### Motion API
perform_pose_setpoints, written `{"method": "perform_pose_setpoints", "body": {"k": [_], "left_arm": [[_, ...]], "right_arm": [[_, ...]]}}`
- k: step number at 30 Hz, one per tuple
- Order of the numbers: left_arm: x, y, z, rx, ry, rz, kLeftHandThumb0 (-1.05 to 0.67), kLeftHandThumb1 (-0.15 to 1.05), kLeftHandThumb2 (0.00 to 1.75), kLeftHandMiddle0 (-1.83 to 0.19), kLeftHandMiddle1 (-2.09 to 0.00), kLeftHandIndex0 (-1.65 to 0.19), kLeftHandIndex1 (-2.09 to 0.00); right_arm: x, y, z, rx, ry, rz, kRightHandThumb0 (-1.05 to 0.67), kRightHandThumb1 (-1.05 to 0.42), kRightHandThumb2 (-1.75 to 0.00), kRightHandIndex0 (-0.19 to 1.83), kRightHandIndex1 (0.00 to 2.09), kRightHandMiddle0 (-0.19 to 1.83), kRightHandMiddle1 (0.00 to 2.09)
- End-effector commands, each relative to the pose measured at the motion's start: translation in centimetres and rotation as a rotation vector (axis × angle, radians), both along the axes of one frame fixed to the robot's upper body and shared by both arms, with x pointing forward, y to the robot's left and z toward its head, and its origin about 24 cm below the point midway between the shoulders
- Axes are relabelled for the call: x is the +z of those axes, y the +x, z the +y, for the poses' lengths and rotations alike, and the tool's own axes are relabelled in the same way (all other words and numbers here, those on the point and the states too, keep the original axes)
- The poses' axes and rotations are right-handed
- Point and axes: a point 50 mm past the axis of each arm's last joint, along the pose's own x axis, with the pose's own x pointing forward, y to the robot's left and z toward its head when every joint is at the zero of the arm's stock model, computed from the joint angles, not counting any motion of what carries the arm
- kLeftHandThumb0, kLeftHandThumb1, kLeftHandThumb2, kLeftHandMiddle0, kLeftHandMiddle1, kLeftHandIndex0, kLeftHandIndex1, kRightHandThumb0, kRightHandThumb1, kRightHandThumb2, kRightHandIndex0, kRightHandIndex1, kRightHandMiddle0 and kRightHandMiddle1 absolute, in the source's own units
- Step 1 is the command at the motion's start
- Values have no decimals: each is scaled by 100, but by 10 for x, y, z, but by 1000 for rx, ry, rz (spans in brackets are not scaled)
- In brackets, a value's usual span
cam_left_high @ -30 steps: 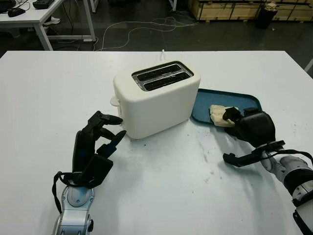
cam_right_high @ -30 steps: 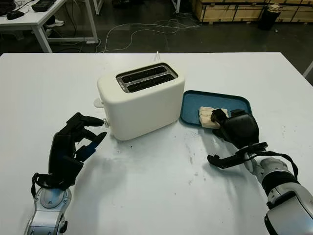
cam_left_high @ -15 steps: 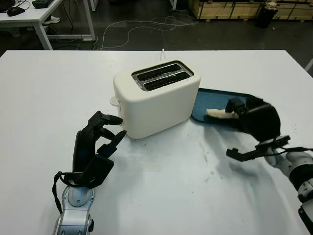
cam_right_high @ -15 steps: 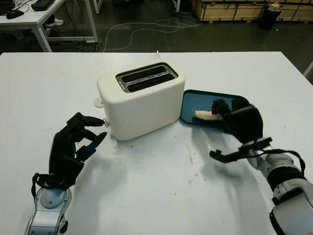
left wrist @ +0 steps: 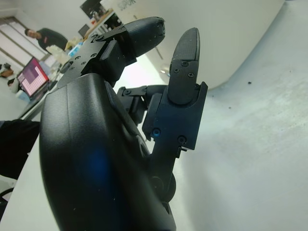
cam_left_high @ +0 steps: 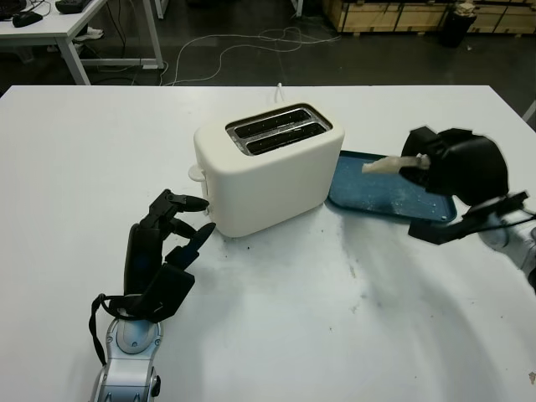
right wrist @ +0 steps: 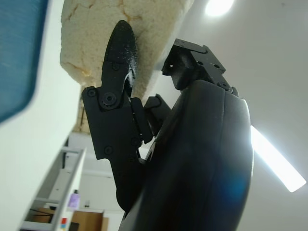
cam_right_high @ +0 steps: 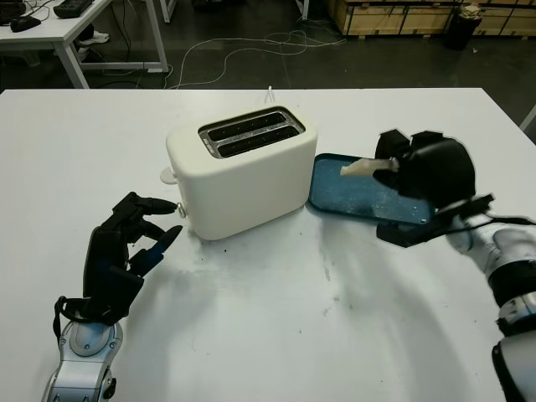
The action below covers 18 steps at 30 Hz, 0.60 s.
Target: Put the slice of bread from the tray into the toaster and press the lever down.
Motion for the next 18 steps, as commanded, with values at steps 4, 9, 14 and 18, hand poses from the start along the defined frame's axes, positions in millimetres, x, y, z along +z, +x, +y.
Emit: {"method": "perform_pose_setpoints", "body": {"k": [4,9,14,18], "left_arm": [[2,-1,-1,2,7,-3,-35,92,22,-44,-157,-44,-103],[2,-1,-1,3,12,-2,-36,92,23,-45,-156,-46,-100],[3,-1,-2,2,15,-7,-36,92,23,-44,-156,-46,-97],[3,-2,-2,3,14,-6,-35,92,23,-44,-154,-47,-95]], "right_arm": [[66,17,5,75,105,-58,-57,-92,-51,78,175,52,175],[117,32,30,212,242,25,-59,-92,-44,84,175,60,175],[157,40,70,400,327,122,-54,-92,-32,95,175,70,175],[176,44,102,489,310,184,-51,-92,-31,102,175,78,175]]}}
